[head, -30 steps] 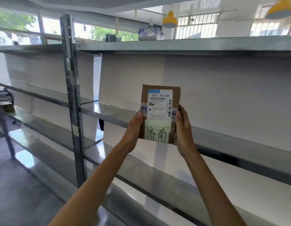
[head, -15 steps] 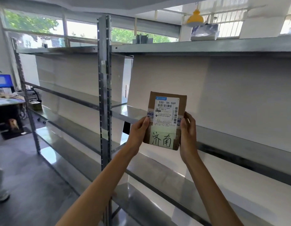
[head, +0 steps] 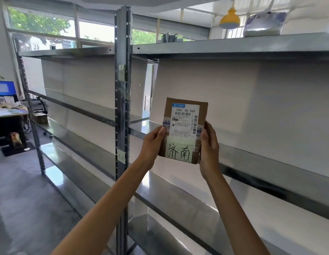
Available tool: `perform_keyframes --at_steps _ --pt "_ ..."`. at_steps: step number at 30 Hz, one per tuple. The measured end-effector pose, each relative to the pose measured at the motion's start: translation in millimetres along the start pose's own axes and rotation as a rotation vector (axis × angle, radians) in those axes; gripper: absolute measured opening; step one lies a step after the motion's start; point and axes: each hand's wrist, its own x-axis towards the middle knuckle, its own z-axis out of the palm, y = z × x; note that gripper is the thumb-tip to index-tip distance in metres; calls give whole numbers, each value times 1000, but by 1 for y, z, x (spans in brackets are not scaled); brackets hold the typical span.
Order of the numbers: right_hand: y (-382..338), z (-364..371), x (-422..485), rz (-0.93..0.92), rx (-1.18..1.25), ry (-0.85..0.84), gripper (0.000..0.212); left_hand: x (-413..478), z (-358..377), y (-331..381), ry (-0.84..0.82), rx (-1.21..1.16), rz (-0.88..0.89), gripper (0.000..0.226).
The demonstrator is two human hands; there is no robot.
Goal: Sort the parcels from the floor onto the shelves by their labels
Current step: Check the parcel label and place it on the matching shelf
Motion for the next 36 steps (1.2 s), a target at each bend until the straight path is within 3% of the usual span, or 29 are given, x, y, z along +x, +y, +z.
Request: perform_keyframes --at_steps 15,20,25,36 --pt "62 54 109 -41 -52 -52 42 130 -32 -24 28 91 20 25" --pt "74 81 127 -28 -55 -16 32 163 -57 -32 24 76 31 16" --pt "87 111 136 -24 -76 57 13 191 -84 -44 -38 47 22 26" --pt "98 179 140 -47 -29 203 27 247 -137 -49 -208 -79 -30 32"
